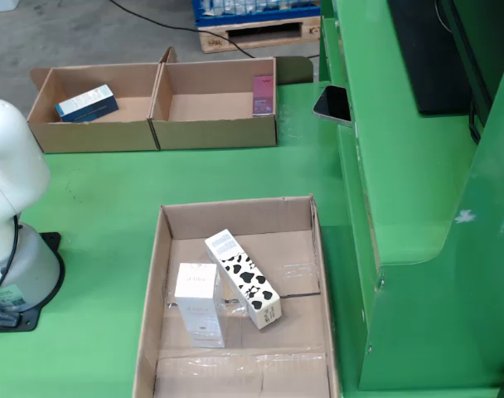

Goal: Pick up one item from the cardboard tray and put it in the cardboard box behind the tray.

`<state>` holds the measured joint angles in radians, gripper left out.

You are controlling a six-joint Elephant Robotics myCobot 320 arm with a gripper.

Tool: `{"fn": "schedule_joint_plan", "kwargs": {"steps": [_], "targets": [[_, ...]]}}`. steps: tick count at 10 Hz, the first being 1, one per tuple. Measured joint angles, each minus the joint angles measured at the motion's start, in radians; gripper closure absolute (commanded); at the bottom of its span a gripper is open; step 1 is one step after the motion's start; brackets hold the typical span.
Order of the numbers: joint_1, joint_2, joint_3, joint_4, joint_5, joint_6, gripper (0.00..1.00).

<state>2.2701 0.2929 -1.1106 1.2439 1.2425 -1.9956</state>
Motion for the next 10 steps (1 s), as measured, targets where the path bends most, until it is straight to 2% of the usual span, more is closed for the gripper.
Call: {"fn": "schedule_joint_plan", "kwargs": {"steps": [5,10], "targets": [[0.000,0.223,-0.219,0.002,0.000,0.000,0.00],[0.002,0.229,-0.457,0.000,0.000,0.000,0.00]]}}
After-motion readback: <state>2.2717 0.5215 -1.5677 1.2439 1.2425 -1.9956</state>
